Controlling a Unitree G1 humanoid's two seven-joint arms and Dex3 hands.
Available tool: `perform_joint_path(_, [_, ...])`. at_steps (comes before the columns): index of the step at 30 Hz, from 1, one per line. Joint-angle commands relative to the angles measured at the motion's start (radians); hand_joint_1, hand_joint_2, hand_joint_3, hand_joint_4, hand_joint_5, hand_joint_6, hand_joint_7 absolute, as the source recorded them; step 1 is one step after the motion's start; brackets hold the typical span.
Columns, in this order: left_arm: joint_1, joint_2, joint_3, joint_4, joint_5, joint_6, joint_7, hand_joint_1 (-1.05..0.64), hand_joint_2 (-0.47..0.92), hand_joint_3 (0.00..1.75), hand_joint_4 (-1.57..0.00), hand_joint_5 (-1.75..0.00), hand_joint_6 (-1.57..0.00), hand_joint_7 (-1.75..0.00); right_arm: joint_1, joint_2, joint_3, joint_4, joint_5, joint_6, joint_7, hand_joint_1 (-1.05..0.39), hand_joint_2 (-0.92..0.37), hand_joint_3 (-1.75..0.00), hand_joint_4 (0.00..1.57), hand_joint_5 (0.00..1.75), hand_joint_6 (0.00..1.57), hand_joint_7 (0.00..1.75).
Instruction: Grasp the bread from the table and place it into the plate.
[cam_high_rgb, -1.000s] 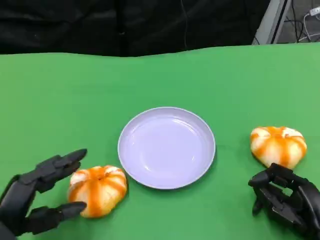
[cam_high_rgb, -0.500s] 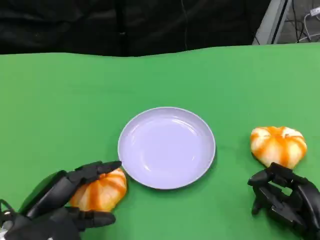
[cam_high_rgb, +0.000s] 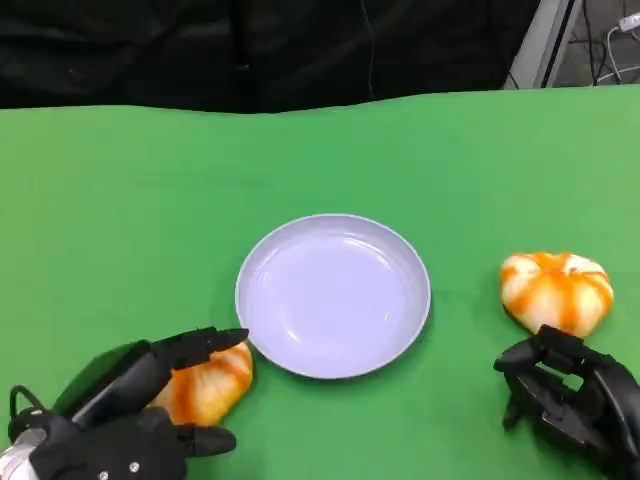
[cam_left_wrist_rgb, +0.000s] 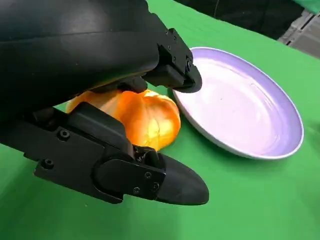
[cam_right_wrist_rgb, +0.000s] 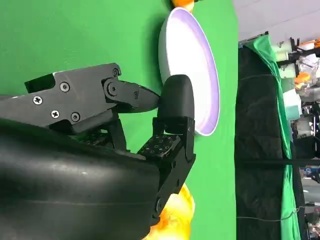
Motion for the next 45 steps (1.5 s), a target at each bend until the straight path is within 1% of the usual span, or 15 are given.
perform_joint_path(1, [-0.004,0.026,-0.006,-0.01,-0.01,0.012,0.017,-0.97,0.92,0.22,-0.29,0.0,-0.39,0.0,0.009,-0.011,-0.003,-0.008,0.004,0.0,-0.005,-0.23,-0.92,-0.49,0.6,1.74,0.73,1.11])
perform_joint_path(10, [-0.004,0.028,-0.01,-0.01,-0.012,0.013,0.02,-0.97,0.92,0.22,-0.29,0.0,-0.39,0.0,0.009,-0.011,-0.003,-0.008,0.004,0.0,-0.005,-0.23,-0.92,-0.49,0.6,1.74,0.73,1.11])
perform_joint_path(12, [-0.027,0.041,-0.048,-0.021,0.054,0.168,-0.051,-0.94,0.92,0.21,-0.32,-0.01,-0.39,0.0,0.014,-0.007,-0.005,-0.016,0.008,-0.002,-0.005,-0.25,-0.92,-0.48,0.6,1.74,0.73,1.1])
perform_joint_path(13, [-0.028,0.043,-0.056,-0.031,0.056,0.224,-0.079,-0.42,0.92,0.18,-0.43,-0.1,-0.52,-0.07,0.016,-0.007,-0.005,-0.018,0.009,-0.004,-0.003,-0.25,-0.92,-0.48,0.6,1.74,0.73,1.1])
perform_joint_path(14, [-0.026,0.045,-0.061,-0.042,0.052,0.263,-0.095,-0.24,0.92,0.17,-0.46,-0.13,-0.56,-0.09,0.017,-0.006,-0.006,-0.02,0.01,-0.005,-0.002,-0.25,-0.92,-0.48,0.6,1.74,0.73,1.1])
perform_joint_path(16, [-0.021,0.047,-0.066,-0.062,0.04,0.294,-0.103,-0.09,0.92,0.17,-0.49,-0.16,-0.6,-0.11,0.018,-0.006,-0.006,-0.021,0.01,-0.004,-0.001,-0.25,-0.92,-0.48,0.6,1.74,0.73,1.1])
perform_joint_path(18, [-0.016,0.051,-0.073,-0.08,0.037,0.317,-0.107,-0.06,0.92,0.16,-0.49,-0.17,-0.61,-0.11,0.019,-0.006,-0.007,-0.023,0.013,-0.002,0.003,-0.25,-0.92,-0.48,0.6,1.74,0.73,1.1])
perform_joint_path(20, [-0.009,0.056,-0.078,-0.098,0.033,0.333,-0.11,-0.04,0.92,0.13,-0.25,-0.68,-0.57,-0.21,0.019,-0.007,-0.009,-0.023,0.015,0.0,0.007,-0.24,-0.92,-0.48,0.6,1.74,0.73,1.1])
perform_joint_path(22, [-0.007,0.059,-0.083,-0.108,0.031,0.351,-0.113,-0.05,0.92,0.12,-0.14,-0.9,-0.55,-0.26,0.019,-0.008,-0.008,-0.026,0.014,0.004,0.005,-0.24,-0.92,-0.48,0.61,1.74,0.73,1.1])
perform_joint_path(30, [-0.003,0.055,-0.094,-0.132,0.029,0.405,-0.078,-0.05,0.92,0.12,-0.1,-0.95,-0.53,-0.29,0.018,-0.008,-0.008,-0.027,0.013,0.006,0.003,-0.25,-0.92,-0.48,0.6,1.74,0.73,1.1])
perform_joint_path(31, [0.003,0.036,-0.086,-0.137,0.035,0.426,-0.041,-0.05,0.92,0.08,-0.15,-1.09,-0.53,-0.43,0.017,-0.007,-0.008,-0.026,0.013,0.004,0.002,-0.24,-0.92,-0.48,0.61,1.74,0.73,1.1])
perform_joint_path(32, [0.006,0.023,-0.082,-0.141,0.039,0.442,-0.014,-0.04,0.92,0.05,-0.18,-1.27,-0.41,-0.8,0.017,-0.007,-0.008,-0.026,0.013,0.004,0.002,-0.24,-0.92,-0.48,0.61,1.75,0.74,1.1])
perform_joint_path(35, [0.016,-0.032,-0.048,-0.129,0.001,0.456,0.075,-0.01,0.9,0.01,-0.27,-1.65,-0.29,-1.4,0.017,-0.006,-0.009,-0.025,0.014,0.005,0.004,-0.24,-0.92,-0.48,0.61,1.75,0.74,1.1])
perform_joint_path(40, [0.019,-0.07,-0.023,-0.109,-0.014,0.445,0.169,-0.03,0.88,0.0,-0.47,-1.74,-0.39,-1.62,0.012,-0.007,-0.009,-0.018,0.013,0.004,0.003,-0.25,-0.92,-0.48,0.61,1.75,0.73,1.1])
perform_joint_path(45, [0.023,-0.081,-0.017,-0.102,-0.03,0.433,0.207,-0.04,0.88,0.0,-0.52,-1.75,-0.45,-1.63,0.014,-0.007,-0.008,-0.02,0.01,0.002,-0.001,-0.24,-0.92,-0.48,0.6,1.74,0.73,1.1])
